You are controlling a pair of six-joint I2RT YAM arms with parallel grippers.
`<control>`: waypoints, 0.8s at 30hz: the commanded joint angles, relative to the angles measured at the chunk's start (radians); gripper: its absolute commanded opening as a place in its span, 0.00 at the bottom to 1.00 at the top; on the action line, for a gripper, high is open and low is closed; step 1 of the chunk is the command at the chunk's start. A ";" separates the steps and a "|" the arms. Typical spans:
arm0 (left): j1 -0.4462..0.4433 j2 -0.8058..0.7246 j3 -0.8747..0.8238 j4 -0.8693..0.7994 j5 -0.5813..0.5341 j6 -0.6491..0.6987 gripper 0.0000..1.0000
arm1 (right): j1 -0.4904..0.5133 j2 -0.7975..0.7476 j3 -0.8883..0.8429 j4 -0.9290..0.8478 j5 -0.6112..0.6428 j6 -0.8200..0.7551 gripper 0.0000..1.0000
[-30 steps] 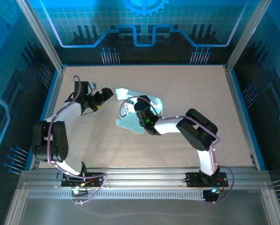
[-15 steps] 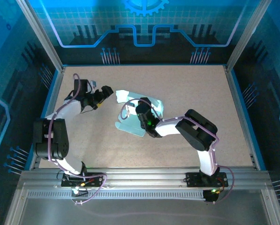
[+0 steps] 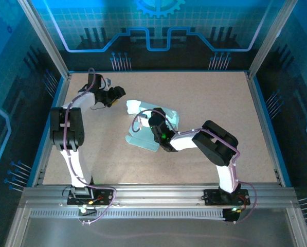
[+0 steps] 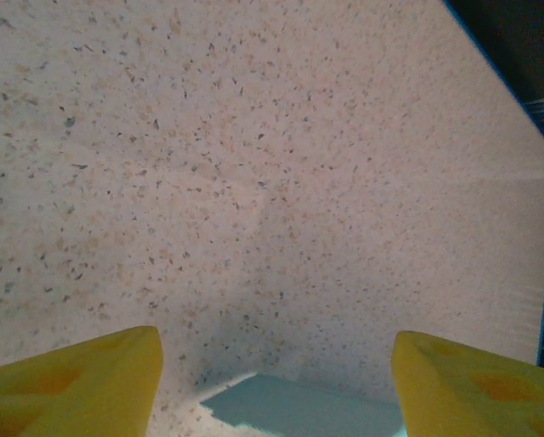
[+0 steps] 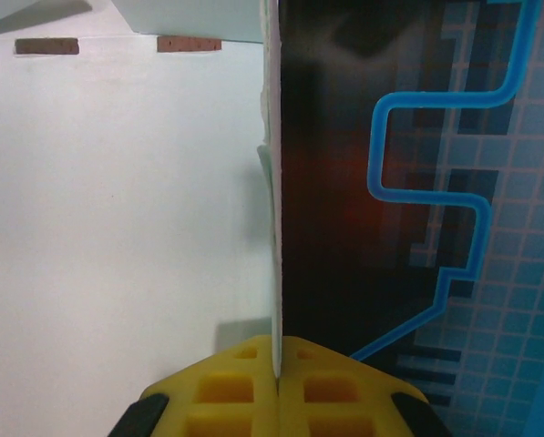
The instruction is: Fold the paper box
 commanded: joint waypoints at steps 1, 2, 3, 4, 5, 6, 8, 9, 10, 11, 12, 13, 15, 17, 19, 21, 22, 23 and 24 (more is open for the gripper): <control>0.011 0.071 0.074 -0.103 0.103 0.116 0.67 | 0.015 -0.011 0.003 0.004 -0.008 0.026 0.00; 0.009 0.086 0.088 -0.123 0.118 0.136 0.65 | 0.015 -0.013 0.004 0.000 -0.008 0.029 0.00; 0.008 0.097 0.101 -0.139 0.131 0.152 0.63 | 0.015 -0.015 0.003 -0.003 -0.008 0.032 0.00; 0.006 0.104 0.107 -0.149 0.149 0.163 0.62 | 0.015 -0.016 0.004 -0.008 -0.008 0.035 0.00; 0.003 0.106 0.107 -0.151 0.167 0.171 0.62 | 0.014 -0.016 0.005 -0.011 -0.008 0.038 0.00; -0.002 0.107 0.106 -0.151 0.184 0.181 0.61 | 0.015 -0.016 0.006 -0.014 -0.008 0.040 0.00; -0.013 0.111 0.102 -0.154 0.206 0.198 0.61 | 0.015 -0.016 0.010 -0.022 -0.010 0.045 0.00; -0.021 0.116 0.105 -0.157 0.215 0.204 0.60 | 0.015 -0.016 0.011 -0.023 -0.011 0.045 0.00; -0.025 0.124 0.107 -0.157 0.230 0.209 0.59 | 0.015 -0.015 0.012 -0.023 -0.011 0.045 0.00; -0.028 0.130 0.109 -0.154 0.244 0.211 0.59 | 0.015 -0.014 0.014 -0.023 -0.012 0.045 0.00; -0.032 0.133 0.109 -0.151 0.258 0.211 0.59 | 0.014 -0.015 0.015 -0.025 -0.013 0.045 0.00; -0.036 0.136 0.109 -0.152 0.267 0.215 0.59 | 0.015 -0.015 0.016 -0.026 -0.013 0.046 0.00; -0.044 0.134 0.103 -0.150 0.273 0.225 0.60 | 0.015 -0.018 0.019 -0.036 -0.013 0.052 0.00; -0.049 0.131 0.098 -0.151 0.284 0.240 0.61 | 0.014 -0.020 0.019 -0.042 -0.011 0.058 0.00; -0.053 0.128 0.090 -0.150 0.303 0.248 0.62 | 0.015 -0.021 0.019 -0.050 -0.010 0.066 0.00; -0.054 0.120 0.077 -0.146 0.314 0.251 0.62 | 0.015 -0.019 0.019 -0.052 -0.007 0.069 0.00; -0.054 0.114 0.066 -0.142 0.320 0.250 0.61 | 0.013 -0.019 0.020 -0.054 -0.005 0.071 0.00; -0.054 0.108 0.054 -0.136 0.325 0.250 0.61 | 0.013 -0.019 0.020 -0.057 -0.005 0.075 0.00; -0.054 0.101 0.040 -0.127 0.333 0.250 0.60 | 0.011 -0.018 0.020 -0.063 -0.005 0.081 0.00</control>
